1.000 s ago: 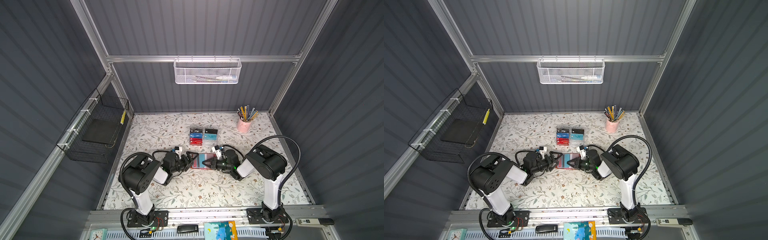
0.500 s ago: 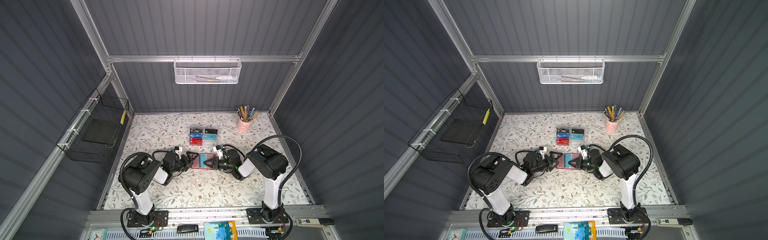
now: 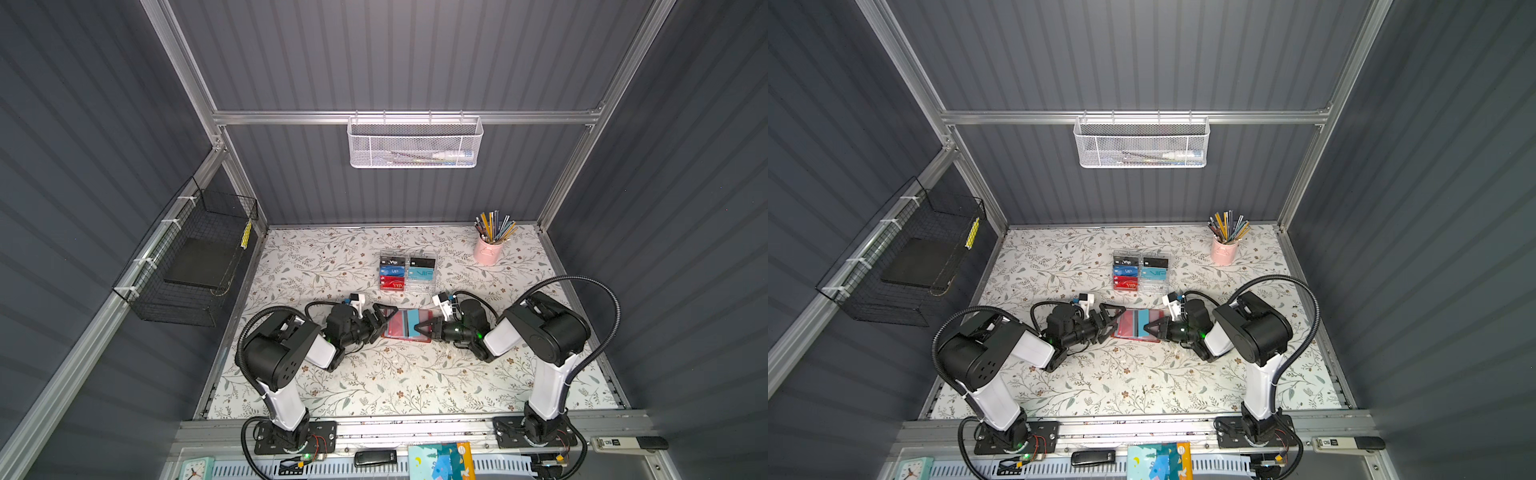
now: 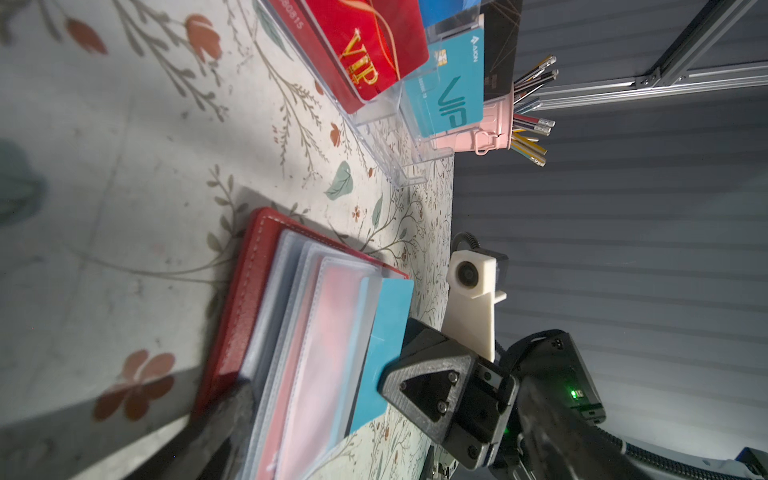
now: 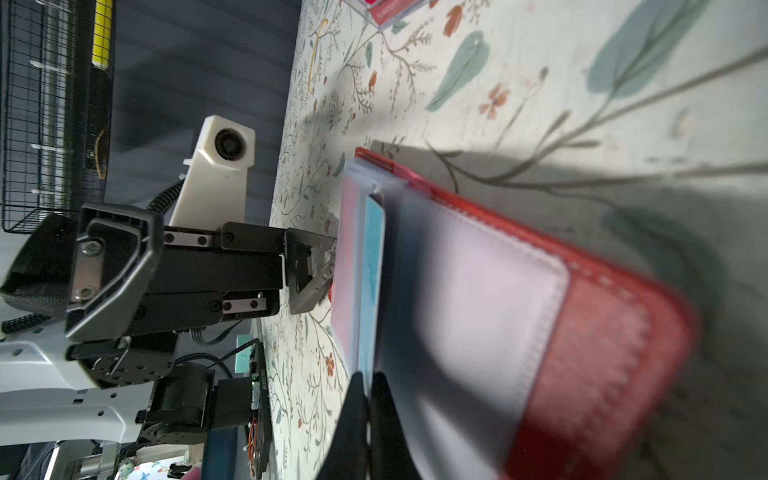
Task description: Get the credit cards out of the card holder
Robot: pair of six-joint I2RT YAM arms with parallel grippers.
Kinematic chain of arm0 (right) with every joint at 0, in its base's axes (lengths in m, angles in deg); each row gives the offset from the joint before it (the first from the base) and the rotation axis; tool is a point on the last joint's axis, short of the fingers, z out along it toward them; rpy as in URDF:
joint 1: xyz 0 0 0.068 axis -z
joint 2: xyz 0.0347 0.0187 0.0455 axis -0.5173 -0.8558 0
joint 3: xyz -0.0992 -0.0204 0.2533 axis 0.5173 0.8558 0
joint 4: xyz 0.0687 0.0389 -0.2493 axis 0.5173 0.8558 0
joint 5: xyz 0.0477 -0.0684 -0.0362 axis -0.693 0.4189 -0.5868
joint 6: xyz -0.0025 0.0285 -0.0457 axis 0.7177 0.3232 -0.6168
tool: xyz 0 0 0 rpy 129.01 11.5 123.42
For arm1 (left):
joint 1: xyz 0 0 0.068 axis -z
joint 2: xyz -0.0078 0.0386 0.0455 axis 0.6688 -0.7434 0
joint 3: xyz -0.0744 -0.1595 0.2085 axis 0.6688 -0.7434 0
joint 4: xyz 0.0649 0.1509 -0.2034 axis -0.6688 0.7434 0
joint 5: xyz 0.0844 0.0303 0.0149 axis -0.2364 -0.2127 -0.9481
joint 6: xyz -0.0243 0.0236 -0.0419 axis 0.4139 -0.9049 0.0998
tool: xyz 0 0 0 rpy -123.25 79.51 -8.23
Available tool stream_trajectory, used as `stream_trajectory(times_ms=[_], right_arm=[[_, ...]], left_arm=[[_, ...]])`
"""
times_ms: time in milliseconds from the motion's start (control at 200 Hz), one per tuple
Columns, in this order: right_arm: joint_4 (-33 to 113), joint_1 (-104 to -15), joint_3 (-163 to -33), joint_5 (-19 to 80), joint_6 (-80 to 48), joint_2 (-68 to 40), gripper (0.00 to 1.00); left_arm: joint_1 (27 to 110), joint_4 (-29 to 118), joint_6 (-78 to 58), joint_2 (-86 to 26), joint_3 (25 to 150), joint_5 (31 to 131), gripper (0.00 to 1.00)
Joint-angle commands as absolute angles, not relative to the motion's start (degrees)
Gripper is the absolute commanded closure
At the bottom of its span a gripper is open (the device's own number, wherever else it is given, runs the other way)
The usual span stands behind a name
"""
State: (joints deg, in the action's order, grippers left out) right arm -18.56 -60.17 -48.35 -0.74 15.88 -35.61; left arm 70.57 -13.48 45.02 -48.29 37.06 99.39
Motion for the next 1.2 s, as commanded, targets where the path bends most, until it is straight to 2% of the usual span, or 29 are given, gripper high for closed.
stream_trajectory(times_ms=[0, 270, 550, 730, 920, 1011, 1196], right_arm=[[-9.8, -59.9, -47.4, 2.3, 11.8, -32.1, 1.0], [-3.5, -59.5, -47.0, 4.3, 9.8, -26.5, 1.0], [-6.7, -57.1, -45.4, 3.0, 13.3, -21.5, 1.0], [-6.8, -56.2, -46.9, -1.7, 15.6, -17.9, 1.0], [-0.1, -56.2, -48.8, -5.9, 13.9, -12.8, 1.0], [2.0, -56.2, -49.0, -7.9, 13.3, -10.8, 1.0], [6.4, -56.2, -50.2, -11.3, 12.1, -8.3, 1.0]], left_arm=[[71.2, 1.4, 42.9, -48.4, 35.8, 99.4, 0.0], [71.2, 8.2, 39.9, -44.2, 37.4, 98.4, 0.0], [72.3, 20.8, 35.2, -37.1, 42.6, 96.2, 0.0], [73.7, 34.7, 25.2, -32.1, 50.7, 92.7, 0.0], [73.7, 44.2, 11.8, -30.8, 60.7, 91.0, 0.0], [73.7, 45.7, 6.2, -32.4, 64.4, 91.7, 0.01], [74.1, 45.5, -0.3, -33.5, 67.3, 95.2, 0.09]])
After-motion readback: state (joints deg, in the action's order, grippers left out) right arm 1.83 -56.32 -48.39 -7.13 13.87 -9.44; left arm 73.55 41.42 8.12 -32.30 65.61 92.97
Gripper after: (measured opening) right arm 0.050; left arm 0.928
